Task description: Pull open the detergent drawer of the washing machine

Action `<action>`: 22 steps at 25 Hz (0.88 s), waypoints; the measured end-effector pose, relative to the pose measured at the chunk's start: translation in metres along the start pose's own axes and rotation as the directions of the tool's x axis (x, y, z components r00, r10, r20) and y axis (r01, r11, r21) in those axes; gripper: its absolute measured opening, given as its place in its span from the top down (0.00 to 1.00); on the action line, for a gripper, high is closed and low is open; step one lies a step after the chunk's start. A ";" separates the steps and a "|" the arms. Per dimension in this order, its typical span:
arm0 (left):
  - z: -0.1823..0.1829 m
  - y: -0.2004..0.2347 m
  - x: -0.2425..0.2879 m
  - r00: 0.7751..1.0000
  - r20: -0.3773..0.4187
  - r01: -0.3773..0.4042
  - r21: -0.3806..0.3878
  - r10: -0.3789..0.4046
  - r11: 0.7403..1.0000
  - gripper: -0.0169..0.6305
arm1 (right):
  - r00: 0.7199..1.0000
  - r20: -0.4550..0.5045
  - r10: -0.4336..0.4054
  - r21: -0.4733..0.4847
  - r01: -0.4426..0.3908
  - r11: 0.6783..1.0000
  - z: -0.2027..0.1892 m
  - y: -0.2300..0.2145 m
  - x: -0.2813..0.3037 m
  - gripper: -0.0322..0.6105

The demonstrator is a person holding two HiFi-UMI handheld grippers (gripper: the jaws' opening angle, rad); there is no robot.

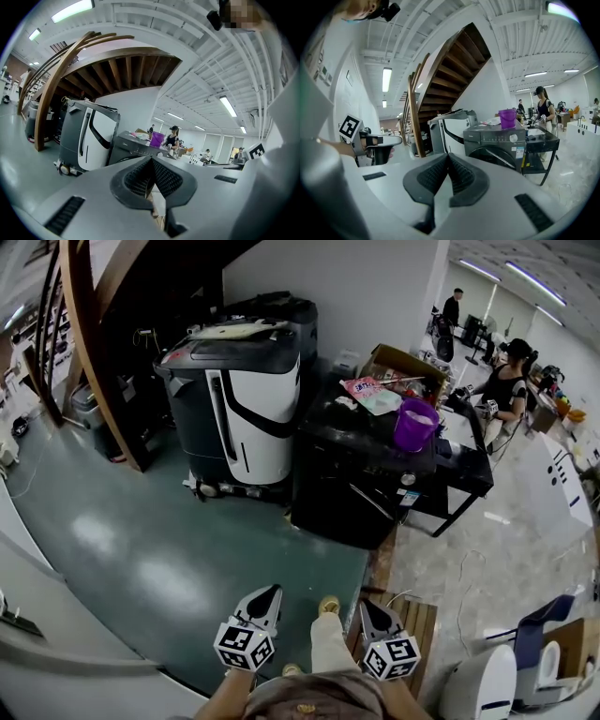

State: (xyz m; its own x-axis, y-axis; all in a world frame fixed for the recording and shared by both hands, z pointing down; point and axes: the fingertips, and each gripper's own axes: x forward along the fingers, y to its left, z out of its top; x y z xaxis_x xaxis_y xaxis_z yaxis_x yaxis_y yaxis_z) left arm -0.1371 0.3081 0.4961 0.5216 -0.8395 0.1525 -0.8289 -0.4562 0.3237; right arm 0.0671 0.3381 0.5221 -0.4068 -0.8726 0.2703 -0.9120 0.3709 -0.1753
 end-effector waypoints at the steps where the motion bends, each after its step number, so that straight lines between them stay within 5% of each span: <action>1: 0.000 0.001 0.003 1.000 0.000 0.000 0.001 0.000 1.000 0.94 | 1.000 0.000 0.003 0.000 -0.003 1.000 0.000 0.000 0.003 0.94; 22: 0.030 0.044 0.129 1.000 0.000 0.002 -0.013 -0.002 1.000 0.94 | 0.999 -0.013 0.031 -0.030 -0.032 0.999 0.034 -0.066 0.114 0.94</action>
State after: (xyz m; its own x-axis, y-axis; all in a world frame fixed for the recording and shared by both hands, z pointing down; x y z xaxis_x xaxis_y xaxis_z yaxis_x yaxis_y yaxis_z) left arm -0.1125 0.1711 0.5017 0.5235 -0.8384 0.1519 -0.8250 -0.4542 0.3362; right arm 0.0830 0.2029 0.5320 -0.4358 -0.8565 0.2765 -0.8998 0.4077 -0.1551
